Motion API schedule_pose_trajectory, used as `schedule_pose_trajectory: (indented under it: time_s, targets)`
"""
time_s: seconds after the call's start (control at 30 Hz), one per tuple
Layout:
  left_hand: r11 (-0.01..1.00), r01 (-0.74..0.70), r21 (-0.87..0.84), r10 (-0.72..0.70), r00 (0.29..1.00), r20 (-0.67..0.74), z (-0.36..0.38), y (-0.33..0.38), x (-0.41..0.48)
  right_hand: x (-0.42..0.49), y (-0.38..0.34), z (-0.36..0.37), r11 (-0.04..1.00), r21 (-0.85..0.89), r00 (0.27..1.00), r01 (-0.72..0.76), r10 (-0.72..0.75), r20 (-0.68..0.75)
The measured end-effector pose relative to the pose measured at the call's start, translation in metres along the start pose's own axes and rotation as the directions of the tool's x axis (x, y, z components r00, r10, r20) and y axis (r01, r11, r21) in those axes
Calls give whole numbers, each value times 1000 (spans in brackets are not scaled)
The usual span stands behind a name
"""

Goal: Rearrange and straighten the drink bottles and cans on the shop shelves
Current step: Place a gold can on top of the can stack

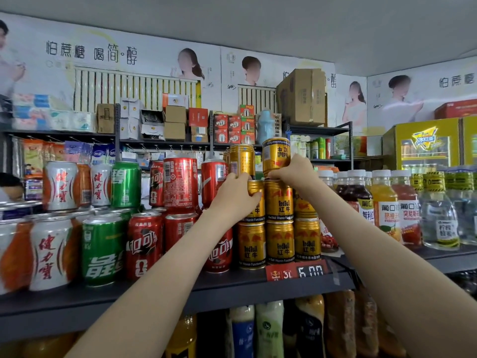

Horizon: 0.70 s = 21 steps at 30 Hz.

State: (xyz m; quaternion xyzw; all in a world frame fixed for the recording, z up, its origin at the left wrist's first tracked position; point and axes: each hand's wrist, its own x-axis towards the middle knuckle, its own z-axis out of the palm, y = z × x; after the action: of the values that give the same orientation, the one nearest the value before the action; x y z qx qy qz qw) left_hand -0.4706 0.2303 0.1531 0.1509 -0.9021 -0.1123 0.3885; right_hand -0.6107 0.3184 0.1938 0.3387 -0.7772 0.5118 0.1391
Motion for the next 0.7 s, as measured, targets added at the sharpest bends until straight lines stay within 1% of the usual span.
schedule_pose_trajectory:
  time_s: [0.1, 0.2, 0.3, 0.5, 0.57, 0.7]
  targets:
    - [1000, -16, -24, 16, 1000, 14, -2, -3, -2, -7, -11, -5, 998, 32, 998, -47, 45, 51]
    - [999, -24, -33, 25, 999, 22, -5, -4, -1, -12, -17, -6, 992, 110, 995, -66, 58, 80]
    - [1000, -21, -20, 22, 999, 25, -7, -5, 2, -14, -19, -6, 995, 103, 999, -10, 6, 34]
    - [997, -33, -64, 29, 997, -68, -8, -11, 11, -17, -24, -8, 986, 158, 997, 45, -55, 53]
    - [995, -10, -101, 1, 996, -85, -6, -16, 12, -13, -20, -6, 983, 172, 996, 66, -76, 54]
    - [969, 27, -245, -52, 994, -97, 1, -22, 12, -5, -18, -2, 952, 258, 983, 163, -180, 43]
